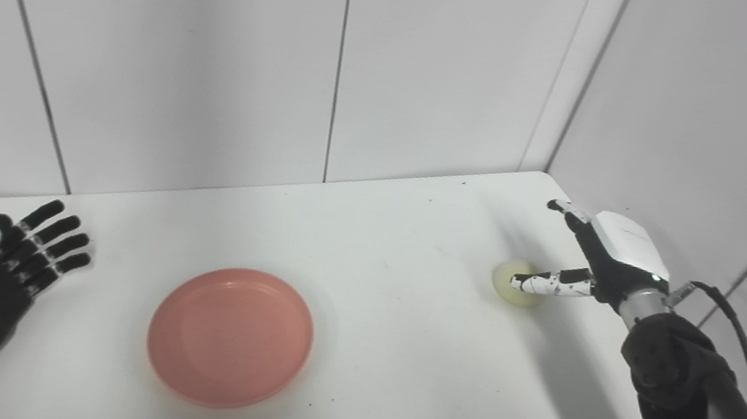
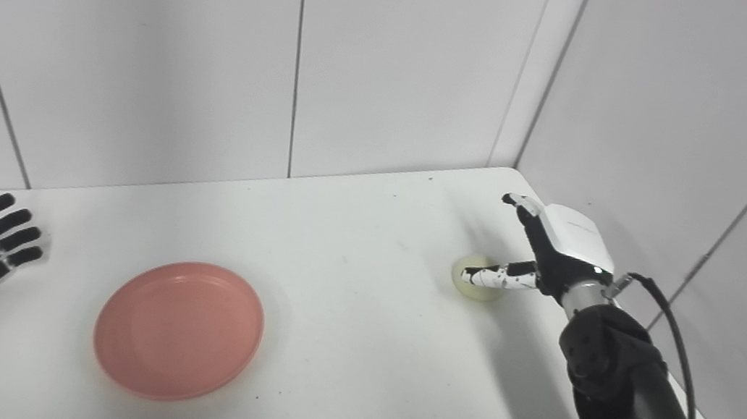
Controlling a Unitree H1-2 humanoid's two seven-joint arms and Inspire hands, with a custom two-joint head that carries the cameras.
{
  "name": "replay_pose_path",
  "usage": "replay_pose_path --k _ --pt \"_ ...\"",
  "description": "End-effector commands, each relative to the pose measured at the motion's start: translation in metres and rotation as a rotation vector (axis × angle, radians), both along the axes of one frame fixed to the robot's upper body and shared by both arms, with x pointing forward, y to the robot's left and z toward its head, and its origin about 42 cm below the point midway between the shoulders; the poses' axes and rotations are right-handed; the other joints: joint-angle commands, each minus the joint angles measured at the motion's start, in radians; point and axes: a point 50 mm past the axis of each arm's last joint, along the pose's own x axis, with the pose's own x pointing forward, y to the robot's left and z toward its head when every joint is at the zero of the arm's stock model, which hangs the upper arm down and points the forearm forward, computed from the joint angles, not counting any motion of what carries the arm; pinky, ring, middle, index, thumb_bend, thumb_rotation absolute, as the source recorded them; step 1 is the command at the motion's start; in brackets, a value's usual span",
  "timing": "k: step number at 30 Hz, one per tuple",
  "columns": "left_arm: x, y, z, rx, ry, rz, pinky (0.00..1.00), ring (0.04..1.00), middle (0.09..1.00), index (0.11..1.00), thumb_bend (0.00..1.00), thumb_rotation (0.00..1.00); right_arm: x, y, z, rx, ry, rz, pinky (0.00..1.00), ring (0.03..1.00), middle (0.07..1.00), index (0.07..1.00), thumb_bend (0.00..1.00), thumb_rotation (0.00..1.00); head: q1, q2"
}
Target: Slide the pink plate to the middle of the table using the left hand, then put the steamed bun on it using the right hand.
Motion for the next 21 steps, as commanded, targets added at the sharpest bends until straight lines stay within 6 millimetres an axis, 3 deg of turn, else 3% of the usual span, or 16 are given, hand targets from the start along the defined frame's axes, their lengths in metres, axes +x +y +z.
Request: replay_pose_path --k 1,6,21 --pt "-0.077 0.021 -0.101 0.027 0.367 0.047 0.72 0.758 0.79 0.794 0.53 0.79 0.009 -0.007 0.023 -0.05 -0.078 -0.024 0.72 0.861 0.909 0.889 0.98 0.49 -0.005 0.005" --pt "-0.078 0.025 -0.101 0.032 0.368 0.054 0.71 0.751 0.78 0.787 0.53 0.78 0.017 -0.008 0.017 -0.031 -0.058 -0.018 0.68 0.849 0.916 0.893 0.98 0.5 -0.01 0.013" --pt "-0.081 0.027 -0.099 0.048 0.349 0.039 0.7 0.744 0.779 0.788 0.54 0.76 0.046 -0.008 0.007 0.01 -0.025 -0.022 0.72 0.873 0.925 0.902 0.94 0.47 -0.005 0.032"
